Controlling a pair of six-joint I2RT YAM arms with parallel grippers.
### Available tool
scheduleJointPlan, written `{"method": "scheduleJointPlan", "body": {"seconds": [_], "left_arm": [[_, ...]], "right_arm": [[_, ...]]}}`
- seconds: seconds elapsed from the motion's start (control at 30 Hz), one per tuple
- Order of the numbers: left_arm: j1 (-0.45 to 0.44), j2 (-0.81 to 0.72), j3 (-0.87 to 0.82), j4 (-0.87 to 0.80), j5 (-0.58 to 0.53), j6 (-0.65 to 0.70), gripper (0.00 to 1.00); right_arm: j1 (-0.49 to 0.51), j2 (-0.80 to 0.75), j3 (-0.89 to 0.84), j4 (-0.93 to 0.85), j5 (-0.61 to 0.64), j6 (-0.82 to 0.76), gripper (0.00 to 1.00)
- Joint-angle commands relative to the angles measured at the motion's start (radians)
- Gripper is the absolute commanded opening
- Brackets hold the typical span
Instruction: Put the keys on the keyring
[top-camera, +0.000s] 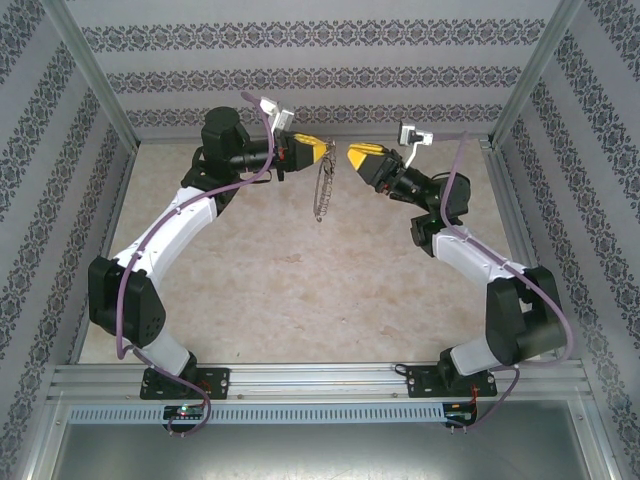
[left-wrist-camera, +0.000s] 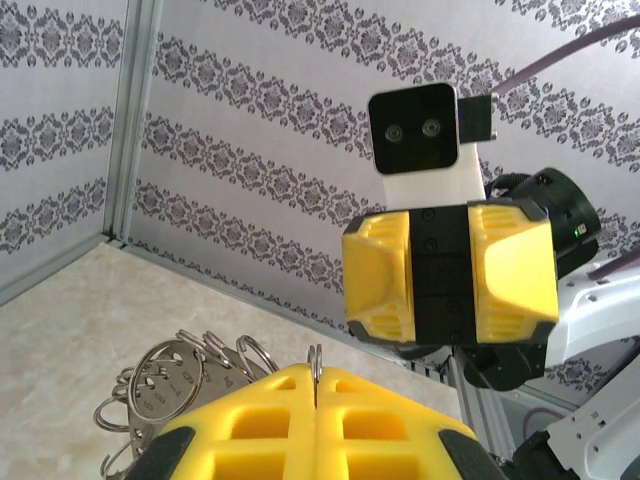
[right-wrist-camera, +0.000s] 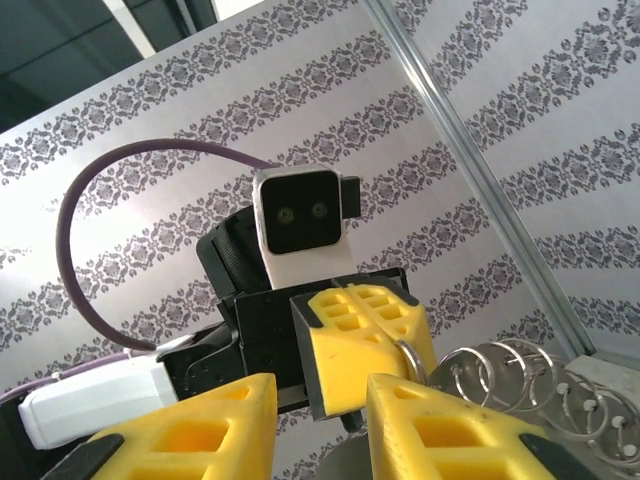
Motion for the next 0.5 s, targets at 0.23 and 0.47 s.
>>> {"method": "scheduleJointPlan", "body": {"seconds": [0.23, 0.47], "left_arm": [[0.009, -0.036, -0.010, 0.139, 0.010, -0.071, 0.00], [0.008, -0.032, -0.015, 0.144, 0.014, -0.074, 0.00]], "right_arm": [[0.028, 0.067, 0.043, 0.085, 0.017, 0.003, 0.34], [0.035, 0.082, 0.065, 0.085, 0.016, 0.005, 0.32]]}}
